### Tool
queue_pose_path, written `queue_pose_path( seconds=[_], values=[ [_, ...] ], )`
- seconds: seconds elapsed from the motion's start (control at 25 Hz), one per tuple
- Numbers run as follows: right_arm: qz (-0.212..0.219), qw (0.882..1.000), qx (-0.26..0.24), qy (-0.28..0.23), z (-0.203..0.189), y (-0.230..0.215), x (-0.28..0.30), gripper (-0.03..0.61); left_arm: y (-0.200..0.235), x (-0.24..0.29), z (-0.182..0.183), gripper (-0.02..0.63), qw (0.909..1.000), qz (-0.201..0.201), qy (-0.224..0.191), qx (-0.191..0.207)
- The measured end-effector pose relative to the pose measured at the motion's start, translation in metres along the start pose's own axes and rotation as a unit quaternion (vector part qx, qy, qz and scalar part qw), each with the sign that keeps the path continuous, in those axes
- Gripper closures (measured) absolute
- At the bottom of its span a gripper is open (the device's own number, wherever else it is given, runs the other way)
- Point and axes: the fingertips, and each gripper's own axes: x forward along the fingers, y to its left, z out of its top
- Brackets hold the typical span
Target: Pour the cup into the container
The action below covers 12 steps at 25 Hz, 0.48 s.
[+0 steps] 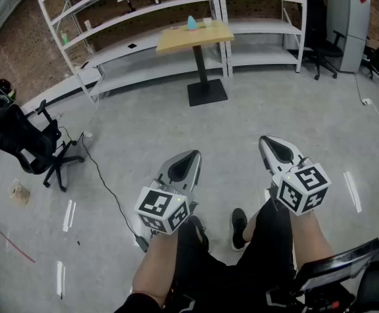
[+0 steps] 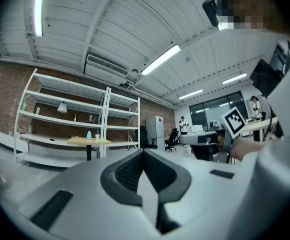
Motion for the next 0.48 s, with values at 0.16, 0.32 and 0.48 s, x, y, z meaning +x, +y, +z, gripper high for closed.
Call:
queue_pose_path(
  seconds=[0.16,0.32,0.48],
  values=[
    [0.006,1.000,-0.002,-0.001,0.002,0.006,0.009,0.578,0.004,-0.003,0.007,0.613,0.9991,0.010,-0.002,0.041],
    [0.006,1.000,-0.005,0.001,0.003,0.004,0.010,0.578,0.002,0.002,0.006,0.614,0.9996,-0.005,-0.001,0.026],
    [0.011,1.000,-0.005,0.005,-0.004,0.008,0.013,0.578,0.005,0.002,-0.002,0.614,0.9998,-0.011,0.001,0.018]
  ],
)
